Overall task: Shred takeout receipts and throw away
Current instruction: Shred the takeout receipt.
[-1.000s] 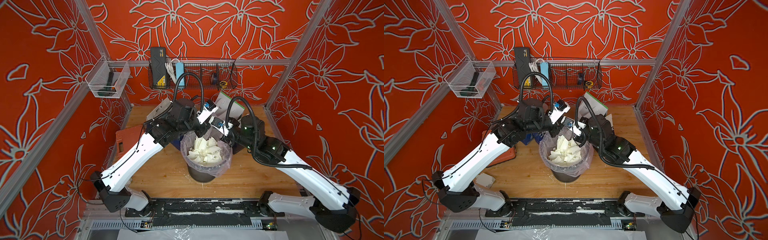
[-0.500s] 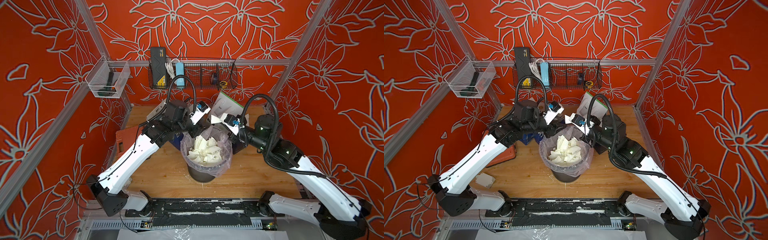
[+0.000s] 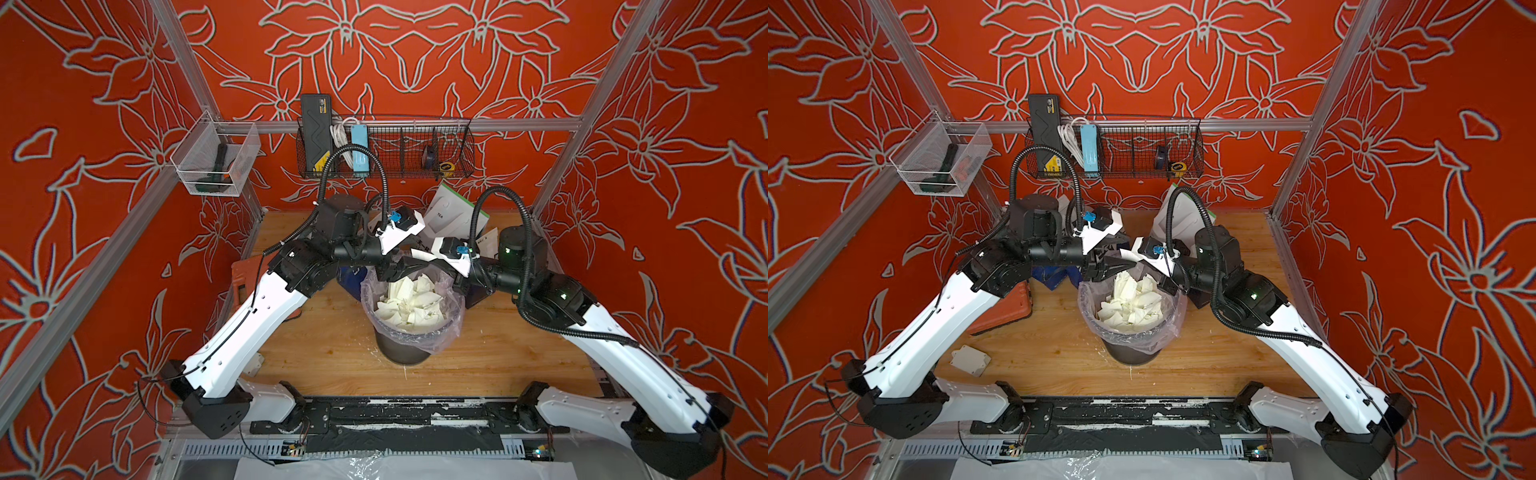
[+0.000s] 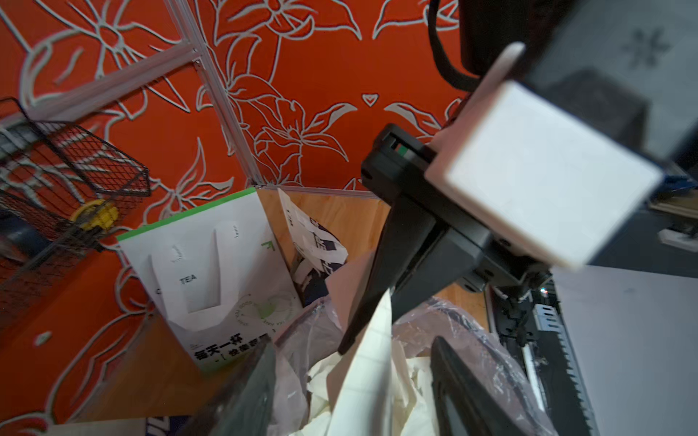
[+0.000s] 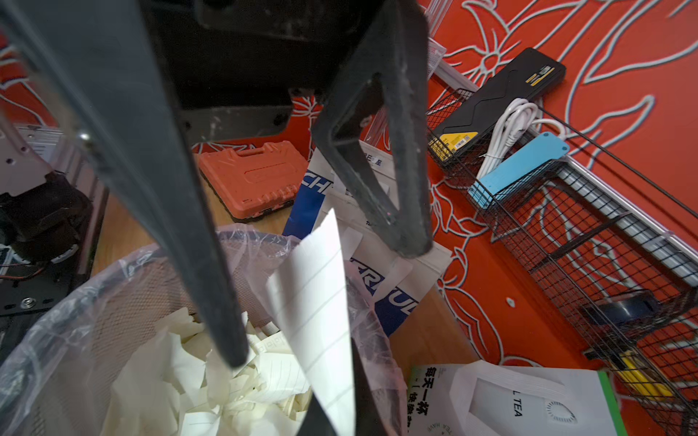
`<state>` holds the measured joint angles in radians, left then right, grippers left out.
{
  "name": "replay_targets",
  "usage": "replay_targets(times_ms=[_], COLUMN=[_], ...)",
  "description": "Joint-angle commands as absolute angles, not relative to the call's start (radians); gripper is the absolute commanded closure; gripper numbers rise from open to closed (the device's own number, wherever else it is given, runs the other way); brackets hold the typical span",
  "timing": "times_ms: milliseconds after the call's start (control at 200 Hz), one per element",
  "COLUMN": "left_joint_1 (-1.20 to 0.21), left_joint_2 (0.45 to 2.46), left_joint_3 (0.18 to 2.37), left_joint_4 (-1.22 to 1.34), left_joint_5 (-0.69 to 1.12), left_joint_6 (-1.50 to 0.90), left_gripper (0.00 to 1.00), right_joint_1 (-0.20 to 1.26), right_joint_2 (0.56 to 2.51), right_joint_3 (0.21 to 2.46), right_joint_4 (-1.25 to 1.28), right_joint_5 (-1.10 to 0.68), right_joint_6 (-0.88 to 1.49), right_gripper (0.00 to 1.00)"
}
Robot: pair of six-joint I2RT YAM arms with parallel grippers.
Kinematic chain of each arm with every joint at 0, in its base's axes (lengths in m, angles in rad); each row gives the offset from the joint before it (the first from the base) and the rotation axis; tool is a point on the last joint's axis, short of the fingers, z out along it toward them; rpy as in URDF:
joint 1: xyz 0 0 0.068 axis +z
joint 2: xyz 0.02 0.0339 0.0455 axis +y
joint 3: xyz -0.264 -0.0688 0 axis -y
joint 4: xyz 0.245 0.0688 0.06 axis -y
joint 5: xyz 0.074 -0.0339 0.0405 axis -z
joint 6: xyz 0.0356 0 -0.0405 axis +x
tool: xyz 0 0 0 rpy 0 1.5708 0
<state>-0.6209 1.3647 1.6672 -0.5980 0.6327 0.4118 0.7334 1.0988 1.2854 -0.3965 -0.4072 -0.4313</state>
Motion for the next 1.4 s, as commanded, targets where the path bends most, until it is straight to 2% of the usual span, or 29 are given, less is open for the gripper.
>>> replay_targets(times_ms=[0,65,105,455,656,761,1001,1131,1396], left_joint_1=[-0.616,-0.616,-0.615,-0.615,-0.615,-0.616,-0.615,-0.617,-0.681], left_joint_2=[1.397,1.394,1.393,1.393,1.401,1.410,1.411,1.393,1.382], left_joint_3=[1.697,1.690,1.687,1.665,1.673,1.680,1.663,1.659,1.620], left_joint_4=[-0.625,-0.609,-0.607,-0.664,-0.661,-0.667,-0.670,-0.627,-0.628], left_joint_5=[0.730,0.726,0.739,0.756,0.727,0.726,0.591,0.423,0.280], left_joint_6=[0.432,0.428,0.425,0.446,0.446,0.446,0.436,0.401,0.426], left_gripper=[0.50,0.61,0.64,0.69,0.86,1.00,1.00,1.00,1.00], right_joint_1=[0.730,0.730,0.729,0.727,0.727,0.727,0.727,0.727,0.727], right_joint_2=[1.105,1.110,1.111,1.127,1.132,1.134,1.122,1.111,1.094], right_joint_3=[1.313,1.317,1.317,1.326,1.330,1.328,1.322,1.302,1.283], right_joint_4=[-0.413,-0.411,-0.408,-0.392,-0.389,-0.392,-0.388,-0.346,-0.269], right_joint_5=[-0.454,-0.449,-0.439,-0.379,-0.398,-0.391,-0.356,-0.315,-0.253], right_joint_6=[-0.436,-0.436,-0.433,-0.418,-0.404,-0.406,-0.408,-0.391,-0.370], right_gripper=[1.00,1.00,1.00,1.00,1.00,1.00,1.00,1.00,1.00])
